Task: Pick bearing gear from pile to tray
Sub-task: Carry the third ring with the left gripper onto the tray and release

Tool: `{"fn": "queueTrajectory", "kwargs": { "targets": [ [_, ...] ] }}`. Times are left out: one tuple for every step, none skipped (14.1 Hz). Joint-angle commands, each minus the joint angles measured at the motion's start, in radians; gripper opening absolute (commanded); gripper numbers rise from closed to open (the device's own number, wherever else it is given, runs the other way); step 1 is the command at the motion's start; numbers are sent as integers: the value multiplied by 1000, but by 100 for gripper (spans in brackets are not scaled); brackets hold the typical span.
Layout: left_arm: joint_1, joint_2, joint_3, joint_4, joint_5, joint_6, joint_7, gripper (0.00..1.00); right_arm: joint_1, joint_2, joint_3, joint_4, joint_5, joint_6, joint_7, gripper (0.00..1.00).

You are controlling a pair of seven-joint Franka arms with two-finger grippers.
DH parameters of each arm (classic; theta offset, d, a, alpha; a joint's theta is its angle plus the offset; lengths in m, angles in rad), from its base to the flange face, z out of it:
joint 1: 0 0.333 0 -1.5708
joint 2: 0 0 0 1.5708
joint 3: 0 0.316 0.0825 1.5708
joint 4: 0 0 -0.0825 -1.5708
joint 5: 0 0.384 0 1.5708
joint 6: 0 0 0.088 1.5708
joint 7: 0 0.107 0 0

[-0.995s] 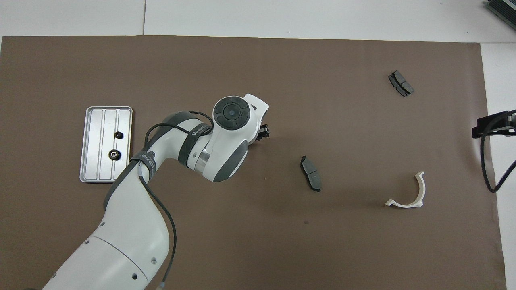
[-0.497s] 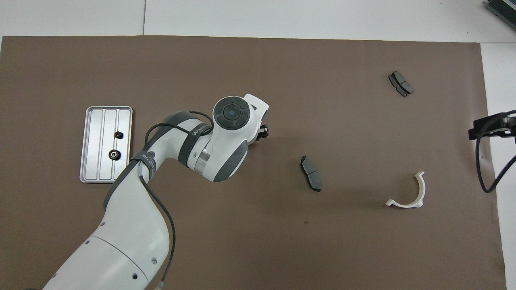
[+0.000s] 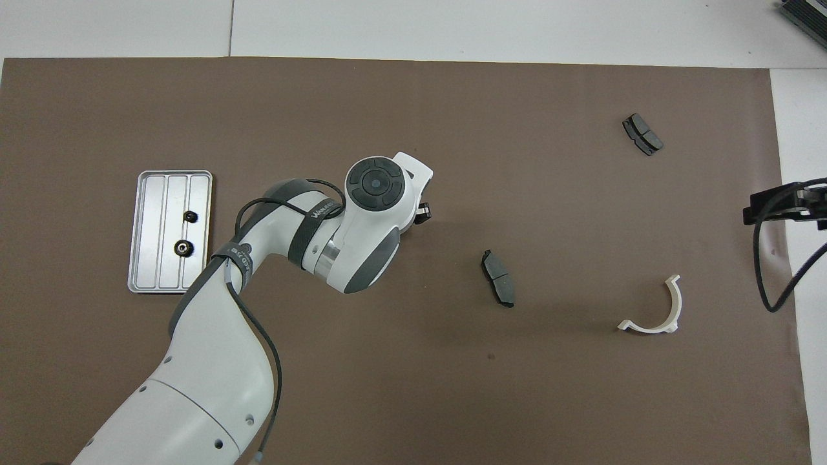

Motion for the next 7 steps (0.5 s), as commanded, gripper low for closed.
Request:
{"fn": "queueTrajectory", "kwargs": {
  "targets": [
    [-15,1,14,-5,33,3,-14,17,-9,-12,35,9,17,4,35,100],
    [-14,1,14,-4,33,1,-13,7,-11,-12,35,8,18,-1,35,100],
    [-9,1,14,-2,33,-3,-11,0,-12,-14,34,5,20,-4,33,100],
    [-6,1,14,5,35,-23,-10,0,-12,-17,32,2,20,-4,35,100],
    [0,1,14,27,41,-54,-7,0,-12,-19,34,-1,22,-5,38,100],
    [12,-4,15,48,42,-80,-4,0,-12,-20,34,-3,23,-14,42,100],
    [50,-11,16,64,44,-104,1,0,-12,-28,32,-14,22,-25,59,100]
  ]
}}
